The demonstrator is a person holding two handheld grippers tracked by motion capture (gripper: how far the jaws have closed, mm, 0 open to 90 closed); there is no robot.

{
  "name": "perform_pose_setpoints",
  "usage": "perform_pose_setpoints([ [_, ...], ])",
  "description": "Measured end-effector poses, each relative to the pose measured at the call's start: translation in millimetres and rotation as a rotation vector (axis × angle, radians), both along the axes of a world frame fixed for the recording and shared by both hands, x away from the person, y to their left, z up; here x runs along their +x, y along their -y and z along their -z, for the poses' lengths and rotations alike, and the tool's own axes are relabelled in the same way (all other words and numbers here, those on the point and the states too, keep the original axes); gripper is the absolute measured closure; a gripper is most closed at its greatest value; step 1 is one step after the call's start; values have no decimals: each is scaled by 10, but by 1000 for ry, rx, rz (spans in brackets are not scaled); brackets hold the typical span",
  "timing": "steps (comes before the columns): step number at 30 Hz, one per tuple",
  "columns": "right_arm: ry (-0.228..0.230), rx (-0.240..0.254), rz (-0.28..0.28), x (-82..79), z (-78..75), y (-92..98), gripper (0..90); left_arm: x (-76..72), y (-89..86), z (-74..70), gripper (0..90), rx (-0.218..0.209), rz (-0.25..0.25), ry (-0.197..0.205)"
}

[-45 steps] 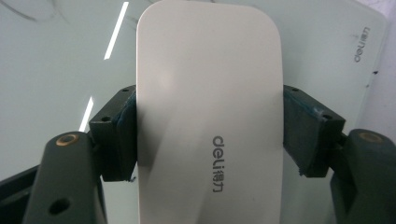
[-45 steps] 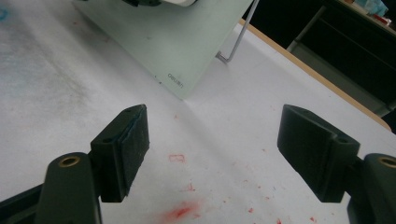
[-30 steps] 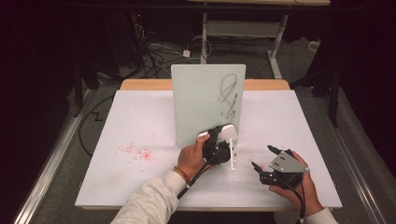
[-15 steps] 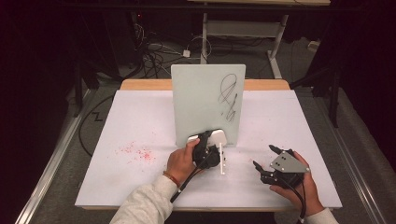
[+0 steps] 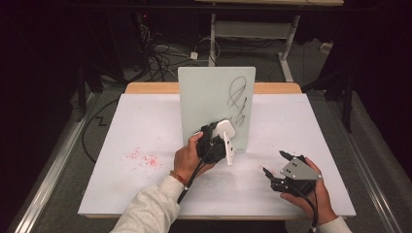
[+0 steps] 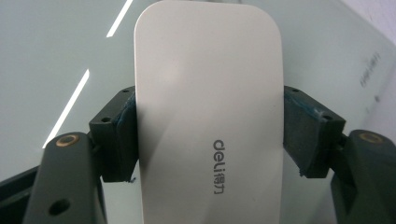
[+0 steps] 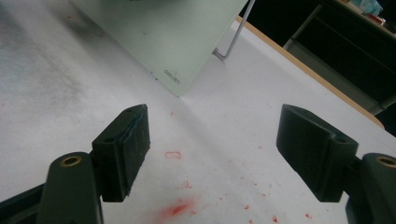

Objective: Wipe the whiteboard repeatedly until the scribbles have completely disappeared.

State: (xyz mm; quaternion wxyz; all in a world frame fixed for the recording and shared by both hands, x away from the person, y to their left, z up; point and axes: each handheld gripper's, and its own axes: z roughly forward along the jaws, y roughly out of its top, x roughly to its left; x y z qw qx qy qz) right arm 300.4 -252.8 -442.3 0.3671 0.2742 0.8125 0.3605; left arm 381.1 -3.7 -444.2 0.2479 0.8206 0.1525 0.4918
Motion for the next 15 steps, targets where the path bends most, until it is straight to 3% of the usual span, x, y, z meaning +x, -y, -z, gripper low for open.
perform_pose_setpoints([
  [8,1,11,0,4,-2,14,263,79,309,-216,283,-4,-3,33],
  [13,1,18,2,4,-8,28,263,80,420,-197,283,-27,-7,44],
  [15,0,18,3,7,-8,35,263,71,432,-156,283,-45,0,31],
])
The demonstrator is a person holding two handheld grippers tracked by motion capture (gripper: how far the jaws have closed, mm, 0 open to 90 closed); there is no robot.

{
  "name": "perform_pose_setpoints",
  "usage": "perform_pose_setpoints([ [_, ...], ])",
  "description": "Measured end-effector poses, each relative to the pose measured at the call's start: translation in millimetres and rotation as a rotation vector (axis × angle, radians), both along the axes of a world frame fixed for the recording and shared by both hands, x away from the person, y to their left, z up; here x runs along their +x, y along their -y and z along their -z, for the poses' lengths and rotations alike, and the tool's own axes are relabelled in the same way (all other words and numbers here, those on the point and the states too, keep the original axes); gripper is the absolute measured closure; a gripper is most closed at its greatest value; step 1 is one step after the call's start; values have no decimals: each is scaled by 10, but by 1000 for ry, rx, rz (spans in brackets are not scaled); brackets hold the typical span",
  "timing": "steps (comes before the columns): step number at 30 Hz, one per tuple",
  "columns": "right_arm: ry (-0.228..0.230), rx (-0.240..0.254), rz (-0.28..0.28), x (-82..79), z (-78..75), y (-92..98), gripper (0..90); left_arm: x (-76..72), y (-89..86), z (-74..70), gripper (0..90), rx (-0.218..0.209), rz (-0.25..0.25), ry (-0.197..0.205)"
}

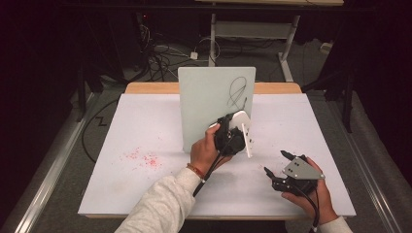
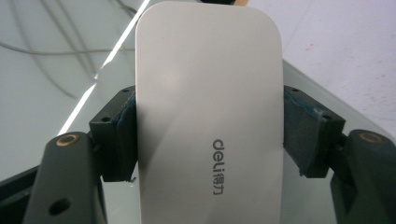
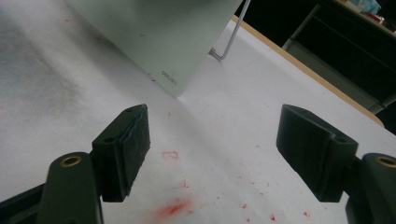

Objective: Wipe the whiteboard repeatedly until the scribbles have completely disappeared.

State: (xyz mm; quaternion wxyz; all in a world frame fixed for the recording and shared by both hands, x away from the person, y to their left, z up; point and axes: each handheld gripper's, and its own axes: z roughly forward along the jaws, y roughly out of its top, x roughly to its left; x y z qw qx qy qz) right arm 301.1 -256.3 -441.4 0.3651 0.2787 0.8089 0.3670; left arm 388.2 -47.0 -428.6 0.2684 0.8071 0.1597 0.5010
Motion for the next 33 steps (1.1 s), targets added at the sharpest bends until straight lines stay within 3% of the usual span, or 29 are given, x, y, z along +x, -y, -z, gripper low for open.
perform_pose_setpoints([
  [6,-3,5,7,10,3,21,263,-94,105,277,283,74,29,-1],
  [9,-3,6,9,12,3,26,263,-109,117,320,283,84,35,-4],
  [12,-5,4,7,12,10,20,264,-96,102,281,283,76,38,-10],
  [16,-11,1,8,13,16,15,263,29,20,-78,283,-14,11,2],
  [18,-8,-1,5,11,15,12,263,92,-30,-252,283,-41,8,-7],
  [20,-7,1,5,12,12,15,263,116,-48,-326,283,-53,0,0],
  [21,-9,2,6,11,13,15,263,163,-82,-458,283,-81,-6,6],
  [23,-11,2,7,12,15,16,263,193,-105,-549,283,-99,-11,16],
  [27,-10,2,7,7,9,17,263,203,-130,-575,284,-121,-18,24],
  [33,-10,-1,1,9,14,17,263,125,-118,-352,285,-119,-25,41],
])
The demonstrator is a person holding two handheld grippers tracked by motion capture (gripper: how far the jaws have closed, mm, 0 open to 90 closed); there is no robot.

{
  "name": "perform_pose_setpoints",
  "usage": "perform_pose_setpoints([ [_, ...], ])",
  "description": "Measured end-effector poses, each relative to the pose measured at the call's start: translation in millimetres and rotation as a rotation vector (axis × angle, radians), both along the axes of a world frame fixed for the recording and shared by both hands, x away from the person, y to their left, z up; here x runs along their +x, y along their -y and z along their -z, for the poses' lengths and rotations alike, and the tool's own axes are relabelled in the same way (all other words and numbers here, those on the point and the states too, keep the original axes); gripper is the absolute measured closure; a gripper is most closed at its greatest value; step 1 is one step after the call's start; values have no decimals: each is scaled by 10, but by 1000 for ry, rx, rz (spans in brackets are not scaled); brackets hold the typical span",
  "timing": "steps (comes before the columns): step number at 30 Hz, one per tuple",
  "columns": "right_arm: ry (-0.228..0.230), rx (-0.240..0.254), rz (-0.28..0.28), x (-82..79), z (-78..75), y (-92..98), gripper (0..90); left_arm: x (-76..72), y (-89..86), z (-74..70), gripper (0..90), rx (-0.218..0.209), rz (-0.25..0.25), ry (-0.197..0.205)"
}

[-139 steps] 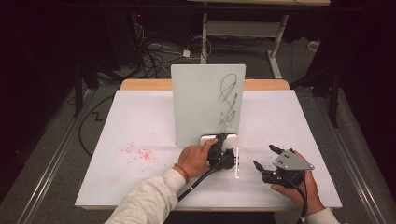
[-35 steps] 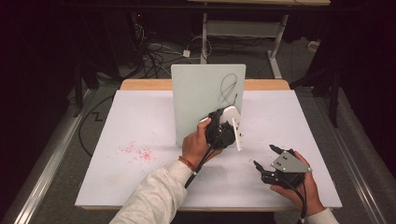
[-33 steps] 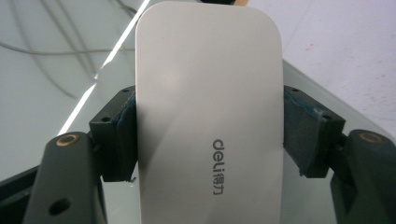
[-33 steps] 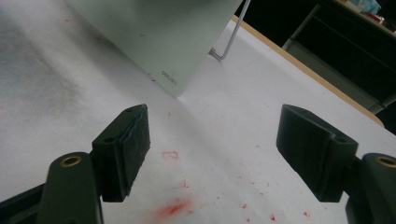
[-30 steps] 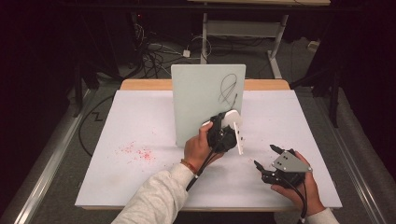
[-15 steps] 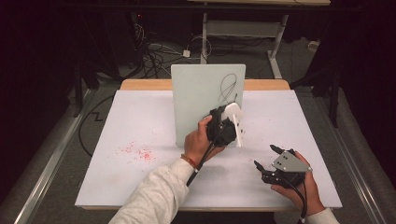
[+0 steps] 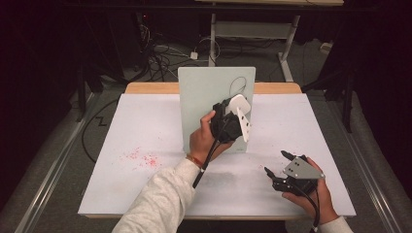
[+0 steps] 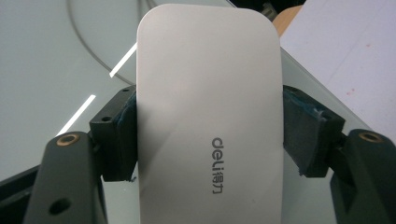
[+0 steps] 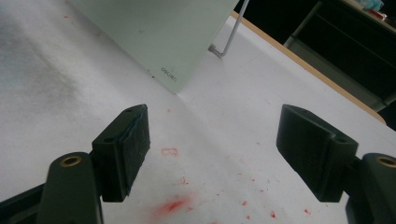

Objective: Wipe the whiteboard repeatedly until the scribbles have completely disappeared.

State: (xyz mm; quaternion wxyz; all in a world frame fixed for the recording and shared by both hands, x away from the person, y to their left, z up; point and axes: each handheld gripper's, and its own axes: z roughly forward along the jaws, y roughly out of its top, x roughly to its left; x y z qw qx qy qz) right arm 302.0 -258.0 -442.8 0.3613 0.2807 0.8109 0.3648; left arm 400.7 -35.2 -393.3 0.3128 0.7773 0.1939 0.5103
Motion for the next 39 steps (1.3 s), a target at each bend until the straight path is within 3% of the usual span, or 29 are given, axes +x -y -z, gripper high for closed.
perform_pose_setpoints([
  [3,-1,-1,0,-1,1,-7,263,-61,16,178,285,6,2,-5],
  [7,0,-7,-1,2,6,-15,264,-151,66,443,284,56,17,-2],
  [12,-1,-14,-2,-5,4,-19,264,-176,67,501,285,76,25,-13],
  [16,-2,-12,-2,-3,5,-16,264,-133,39,391,283,90,37,-23],
  [18,0,-9,-1,-1,6,-14,264,-81,-1,245,283,85,38,-17],
  [30,0,-10,0,-8,-5,-12,264,121,-164,-327,281,-32,6,0],
  [39,1,-9,-2,-10,-10,-13,264,236,-137,-663,261,-66,-7,15],
])
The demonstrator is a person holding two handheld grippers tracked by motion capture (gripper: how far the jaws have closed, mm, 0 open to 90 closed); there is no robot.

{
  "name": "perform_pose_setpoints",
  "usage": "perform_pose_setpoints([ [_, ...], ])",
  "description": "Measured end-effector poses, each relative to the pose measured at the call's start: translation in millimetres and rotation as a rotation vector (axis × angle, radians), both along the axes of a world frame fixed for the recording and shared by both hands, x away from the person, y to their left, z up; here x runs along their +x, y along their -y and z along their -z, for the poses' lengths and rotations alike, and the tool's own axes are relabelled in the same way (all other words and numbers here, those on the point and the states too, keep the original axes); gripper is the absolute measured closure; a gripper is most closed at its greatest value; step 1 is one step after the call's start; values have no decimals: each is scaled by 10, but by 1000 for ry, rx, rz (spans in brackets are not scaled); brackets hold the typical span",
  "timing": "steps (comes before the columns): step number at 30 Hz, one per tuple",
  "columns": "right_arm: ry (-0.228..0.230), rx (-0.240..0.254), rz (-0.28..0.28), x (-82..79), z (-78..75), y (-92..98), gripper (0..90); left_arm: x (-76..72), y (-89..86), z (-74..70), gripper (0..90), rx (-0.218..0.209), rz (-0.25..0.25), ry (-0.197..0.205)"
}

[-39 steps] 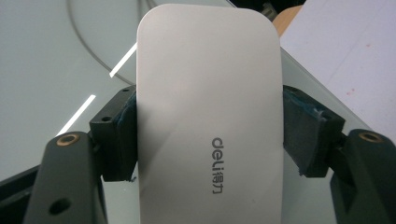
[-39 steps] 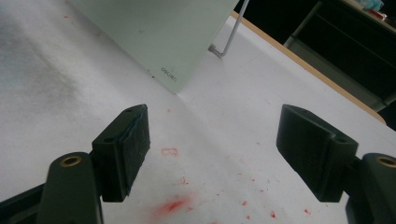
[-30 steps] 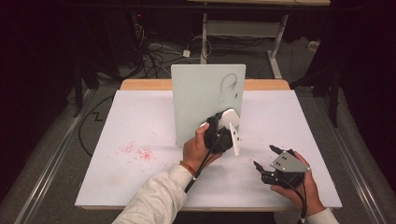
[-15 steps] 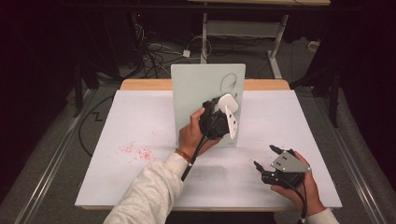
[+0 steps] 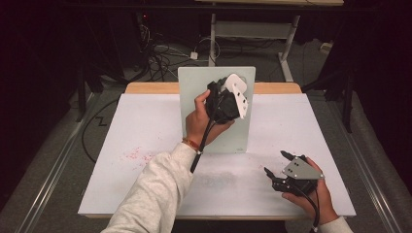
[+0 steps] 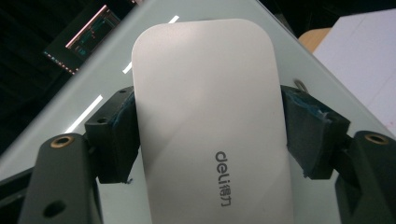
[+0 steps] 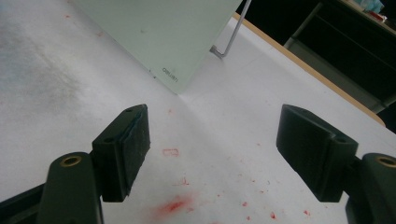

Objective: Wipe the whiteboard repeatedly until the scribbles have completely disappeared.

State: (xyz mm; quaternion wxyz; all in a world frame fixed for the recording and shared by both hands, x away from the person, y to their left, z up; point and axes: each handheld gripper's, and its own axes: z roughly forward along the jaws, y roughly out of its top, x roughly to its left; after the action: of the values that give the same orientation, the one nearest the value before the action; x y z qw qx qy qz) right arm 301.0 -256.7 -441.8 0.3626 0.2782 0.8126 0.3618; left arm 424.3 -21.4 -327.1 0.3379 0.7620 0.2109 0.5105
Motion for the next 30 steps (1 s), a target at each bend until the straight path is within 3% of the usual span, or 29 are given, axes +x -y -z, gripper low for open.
perform_pose_setpoints([
  [5,1,-1,-3,-2,-2,1,264,37,32,-51,263,-11,-8,2],
  [7,1,2,-4,-1,-3,4,264,21,17,-1,275,-56,-4,-23],
  [16,-3,0,-5,1,4,-3,264,-70,88,257,283,-38,-1,-14],
  [17,-5,0,-4,0,6,-4,264,-98,114,339,283,-24,2,-11],
  [19,-7,3,-5,2,7,-4,264,-108,124,373,283,-8,10,-1],
  [25,-8,4,-12,-2,10,-13,264,-240,251,749,284,27,23,-5],
  [27,-8,3,-12,-3,12,-13,264,-259,277,793,284,45,22,-1],
  [30,-6,1,-12,2,12,-13,264,-251,274,766,284,23,28,-21],
])
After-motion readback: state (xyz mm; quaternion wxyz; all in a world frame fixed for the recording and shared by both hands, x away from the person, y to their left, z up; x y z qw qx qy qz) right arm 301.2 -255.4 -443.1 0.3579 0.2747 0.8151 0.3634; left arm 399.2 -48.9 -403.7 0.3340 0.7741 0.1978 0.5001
